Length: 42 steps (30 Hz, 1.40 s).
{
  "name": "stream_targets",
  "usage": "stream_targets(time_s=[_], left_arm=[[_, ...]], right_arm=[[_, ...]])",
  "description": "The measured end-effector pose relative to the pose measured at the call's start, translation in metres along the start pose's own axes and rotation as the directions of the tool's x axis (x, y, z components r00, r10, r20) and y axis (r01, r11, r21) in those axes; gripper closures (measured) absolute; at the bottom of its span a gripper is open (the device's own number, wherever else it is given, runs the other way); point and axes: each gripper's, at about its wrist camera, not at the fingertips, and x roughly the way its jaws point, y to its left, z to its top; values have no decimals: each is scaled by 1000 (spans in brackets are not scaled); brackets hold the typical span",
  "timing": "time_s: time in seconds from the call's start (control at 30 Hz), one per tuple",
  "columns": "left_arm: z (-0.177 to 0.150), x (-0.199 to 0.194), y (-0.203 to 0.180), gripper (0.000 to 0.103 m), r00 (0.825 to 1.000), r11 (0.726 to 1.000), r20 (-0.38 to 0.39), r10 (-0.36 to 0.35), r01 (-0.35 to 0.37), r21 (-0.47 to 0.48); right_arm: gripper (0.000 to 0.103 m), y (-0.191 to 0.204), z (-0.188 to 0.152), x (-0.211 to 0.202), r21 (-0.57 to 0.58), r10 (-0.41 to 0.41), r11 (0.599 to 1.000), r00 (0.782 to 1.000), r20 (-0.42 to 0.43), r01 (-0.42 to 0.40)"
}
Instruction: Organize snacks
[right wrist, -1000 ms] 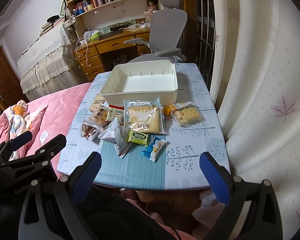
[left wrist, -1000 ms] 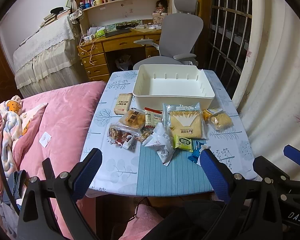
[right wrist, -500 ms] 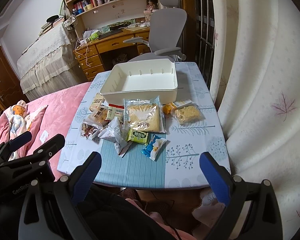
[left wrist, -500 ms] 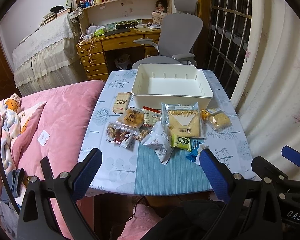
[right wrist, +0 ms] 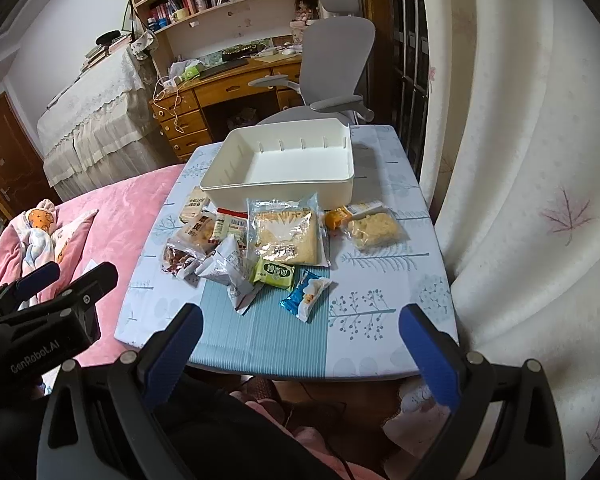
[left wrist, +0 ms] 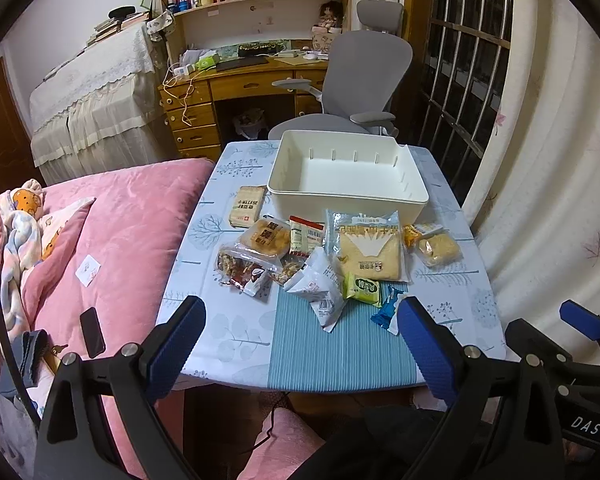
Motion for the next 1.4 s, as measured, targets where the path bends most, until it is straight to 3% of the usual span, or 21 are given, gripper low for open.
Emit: stream_targets(time_s=[0.23,0.37,0.77,1.03,1.2,1.4], left_arm=[[7,-1,2,7,1000,1000,3,20,-20,10],[11,10,6,4,997,998,-58,57,-57,5],[18,70,17,4,979,999,-205,-7,0,-34],[26,124,15,4,954,997,-293,-59,42,-64],[26,162,10,4,929,994,-354,-105,82,-79],[24,213,7,4,895,992,-432,-114,77,-101]], right_arm=[[4,-10,3,7,15,40,999,999,-7,-40],[4,-11,7,10,17,48,999,999,-4,-47],[4,-11,19,41,-37,11,999,1000,-1,-11],[4,3,30,66,-152,57,987,998,7,-56],[4,13,32,90,-224,69,972,998,-12,-70],[4,12,36,126,-240,55,969,998,-43,-63]])
